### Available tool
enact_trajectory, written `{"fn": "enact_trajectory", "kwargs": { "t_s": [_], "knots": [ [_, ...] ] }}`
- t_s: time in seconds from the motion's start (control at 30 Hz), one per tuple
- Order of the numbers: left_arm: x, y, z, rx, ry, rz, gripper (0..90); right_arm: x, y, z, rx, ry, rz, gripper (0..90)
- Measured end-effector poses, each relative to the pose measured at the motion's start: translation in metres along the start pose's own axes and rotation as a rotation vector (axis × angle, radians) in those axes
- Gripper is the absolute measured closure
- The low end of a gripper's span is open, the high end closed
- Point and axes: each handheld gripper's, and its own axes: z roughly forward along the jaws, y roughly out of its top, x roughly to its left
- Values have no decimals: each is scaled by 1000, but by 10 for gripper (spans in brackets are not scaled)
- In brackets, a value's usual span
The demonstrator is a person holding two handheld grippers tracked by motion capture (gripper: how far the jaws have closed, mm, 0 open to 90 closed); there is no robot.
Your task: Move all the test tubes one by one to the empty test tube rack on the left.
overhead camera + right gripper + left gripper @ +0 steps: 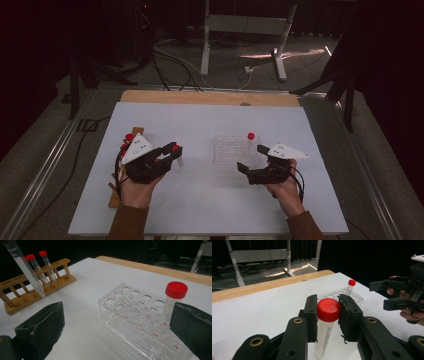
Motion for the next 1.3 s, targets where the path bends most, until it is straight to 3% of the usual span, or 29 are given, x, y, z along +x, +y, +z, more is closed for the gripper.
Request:
{"fn": "enact_trajectory", "kwargs": {
  "t_s": [0.53, 1.1, 1.3],
  "knots": [
    [22, -1, -23, 7, 58, -9, 711, -3, 1, -4, -13, -11, 11, 0],
    [53, -2, -68, -23, 234, -39, 710, -3, 0, -3, -7, -16, 8, 0],
    [60, -5, -82, -10, 249, -64, 710, -2, 0, -3, -5, -17, 6, 0]
  ]
}}
